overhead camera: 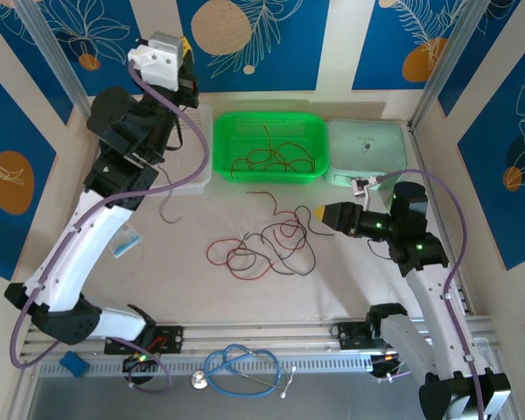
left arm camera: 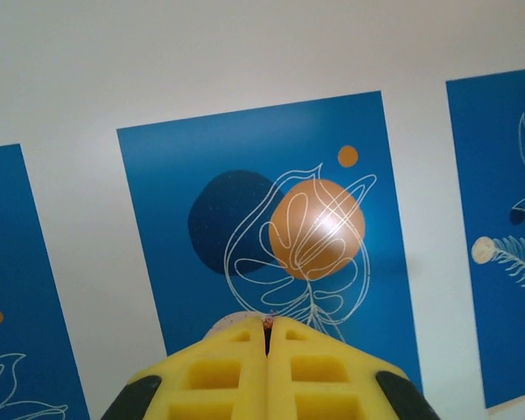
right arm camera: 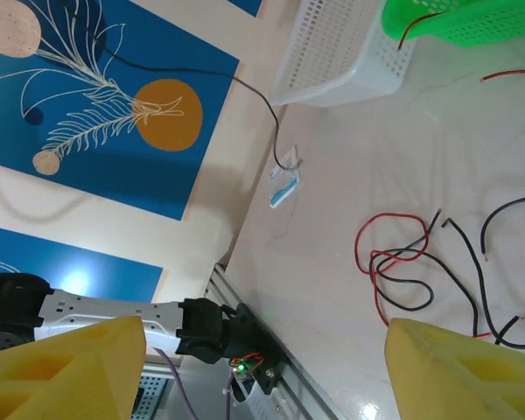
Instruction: Untangle the cables
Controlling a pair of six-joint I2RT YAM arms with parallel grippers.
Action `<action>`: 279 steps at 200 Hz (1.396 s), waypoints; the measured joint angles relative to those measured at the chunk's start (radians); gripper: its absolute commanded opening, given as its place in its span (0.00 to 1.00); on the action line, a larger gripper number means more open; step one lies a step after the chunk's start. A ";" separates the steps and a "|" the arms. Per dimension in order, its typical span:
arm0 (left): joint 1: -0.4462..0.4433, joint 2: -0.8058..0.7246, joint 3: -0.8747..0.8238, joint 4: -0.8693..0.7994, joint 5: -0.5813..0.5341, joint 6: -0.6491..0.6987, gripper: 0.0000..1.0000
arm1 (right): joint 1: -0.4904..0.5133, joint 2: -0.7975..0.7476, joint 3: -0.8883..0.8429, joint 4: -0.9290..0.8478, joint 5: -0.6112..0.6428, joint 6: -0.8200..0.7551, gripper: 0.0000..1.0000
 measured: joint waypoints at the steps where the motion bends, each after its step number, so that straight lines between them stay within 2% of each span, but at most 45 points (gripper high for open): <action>1: 0.000 0.001 0.000 0.002 -0.001 0.001 0.00 | 0.000 0.000 0.001 -0.001 0.000 0.000 0.72; 28: 0.022 0.059 0.034 0.043 -0.032 0.077 0.00 | 0.003 0.000 0.003 -0.024 0.003 0.000 0.72; 55: 0.090 0.164 0.167 0.040 -0.045 0.108 0.00 | 0.013 -0.011 0.001 -0.046 0.016 0.001 0.72; 105: 0.203 0.353 0.462 -0.037 -0.048 0.097 0.00 | 0.024 -0.060 -0.020 -0.097 0.056 0.003 0.72; 178: 0.284 0.558 0.706 -0.086 -0.029 0.045 0.00 | 0.024 -0.079 -0.064 -0.178 0.132 -0.016 0.72; 245: 0.410 0.664 0.721 -0.050 -0.013 -0.058 0.00 | 0.024 -0.028 -0.140 -0.124 0.159 0.015 0.71; 262: 0.423 0.660 0.644 -0.012 -0.013 -0.080 0.00 | 0.029 0.005 -0.159 -0.089 0.164 0.034 0.71; 279: 0.425 0.640 0.491 0.052 -0.014 -0.093 0.00 | 0.046 0.042 -0.166 -0.057 0.172 0.054 0.71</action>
